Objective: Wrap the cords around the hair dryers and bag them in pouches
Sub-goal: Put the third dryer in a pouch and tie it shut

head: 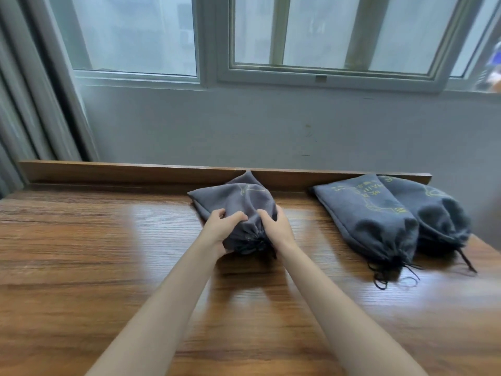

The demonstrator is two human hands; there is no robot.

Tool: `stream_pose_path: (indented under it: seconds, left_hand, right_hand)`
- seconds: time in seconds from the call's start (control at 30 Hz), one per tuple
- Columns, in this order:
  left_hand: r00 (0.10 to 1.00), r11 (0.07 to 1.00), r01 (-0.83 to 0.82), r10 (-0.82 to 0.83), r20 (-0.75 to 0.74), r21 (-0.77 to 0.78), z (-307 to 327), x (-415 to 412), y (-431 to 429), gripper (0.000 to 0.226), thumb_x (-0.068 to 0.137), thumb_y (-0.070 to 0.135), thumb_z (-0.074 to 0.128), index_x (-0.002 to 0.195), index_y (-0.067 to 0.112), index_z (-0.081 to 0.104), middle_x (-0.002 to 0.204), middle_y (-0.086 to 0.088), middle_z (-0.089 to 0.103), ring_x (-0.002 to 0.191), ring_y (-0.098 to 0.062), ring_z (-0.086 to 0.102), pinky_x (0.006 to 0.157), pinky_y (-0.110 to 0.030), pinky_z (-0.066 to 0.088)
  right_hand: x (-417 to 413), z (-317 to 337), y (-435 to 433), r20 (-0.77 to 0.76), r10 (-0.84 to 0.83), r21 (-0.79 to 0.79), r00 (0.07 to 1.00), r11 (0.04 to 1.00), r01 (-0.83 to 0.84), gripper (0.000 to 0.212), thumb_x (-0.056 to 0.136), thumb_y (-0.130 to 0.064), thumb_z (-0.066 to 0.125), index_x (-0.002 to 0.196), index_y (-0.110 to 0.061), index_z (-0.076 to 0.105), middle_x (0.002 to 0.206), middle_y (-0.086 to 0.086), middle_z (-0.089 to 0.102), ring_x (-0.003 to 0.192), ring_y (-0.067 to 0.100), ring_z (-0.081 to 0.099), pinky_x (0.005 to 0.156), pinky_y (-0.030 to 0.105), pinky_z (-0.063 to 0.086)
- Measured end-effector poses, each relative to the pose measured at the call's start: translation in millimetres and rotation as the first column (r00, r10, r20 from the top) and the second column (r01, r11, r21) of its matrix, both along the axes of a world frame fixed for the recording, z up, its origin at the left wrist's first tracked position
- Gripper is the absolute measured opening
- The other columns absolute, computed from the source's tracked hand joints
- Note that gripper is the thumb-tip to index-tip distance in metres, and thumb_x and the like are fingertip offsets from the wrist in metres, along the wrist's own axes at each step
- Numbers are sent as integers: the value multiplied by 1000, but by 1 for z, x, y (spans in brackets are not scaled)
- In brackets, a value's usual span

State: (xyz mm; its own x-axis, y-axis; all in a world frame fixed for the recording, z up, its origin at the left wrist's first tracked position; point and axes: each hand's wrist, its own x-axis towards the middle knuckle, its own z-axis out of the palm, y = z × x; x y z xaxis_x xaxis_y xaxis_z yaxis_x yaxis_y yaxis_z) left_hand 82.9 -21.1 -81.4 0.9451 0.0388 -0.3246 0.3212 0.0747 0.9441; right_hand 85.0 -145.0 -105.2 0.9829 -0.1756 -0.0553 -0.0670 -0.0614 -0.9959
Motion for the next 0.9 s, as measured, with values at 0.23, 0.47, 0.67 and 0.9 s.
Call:
stream_pose_path:
  seconds: [0.23, 0.47, 0.67, 0.9]
  left_hand:
    - [985, 988, 138, -130, 110, -68, 14, 2, -72, 64, 77, 20, 69, 135, 16, 41, 124, -15, 55, 105, -31, 58, 76, -39, 54]
    - [988, 985, 125, -113, 105, -117, 10, 0, -117, 62, 81, 19, 70, 136, 12, 43, 133, -14, 50, 113, -29, 54, 77, -31, 51]
    - [989, 992, 90, -78, 129, -91, -11, 4, -115, 55, 82, 19, 69, 132, 15, 47, 129, -8, 53, 114, -27, 53, 98, -42, 46]
    - [962, 994, 105, -103, 252, 6, -22, 9, -112, 36, 90, 15, 59, 125, 7, 55, 121, -11, 61, 111, -24, 57, 98, -37, 46]
  right_hand:
    - [-18, 23, -73, 111, -255, -58, 961, 963, 262, 52, 88, -29, 58, 135, -13, 42, 133, 8, 52, 121, 23, 49, 103, 38, 41]
    - [-19, 22, -114, 53, -308, -73, 950, 948, 311, 58, 87, -35, 58, 138, -16, 39, 139, 7, 48, 125, 25, 47, 105, 45, 41]
    - [-13, 12, -111, -4, -273, -18, 962, 962, 273, 59, 92, -28, 56, 144, -14, 31, 146, 7, 39, 130, 26, 41, 106, 39, 39]
    - [-7, -8, -104, 46, -328, -65, 944, 942, 330, 59, 90, -34, 57, 142, -16, 34, 144, 7, 42, 131, 23, 41, 110, 40, 33]
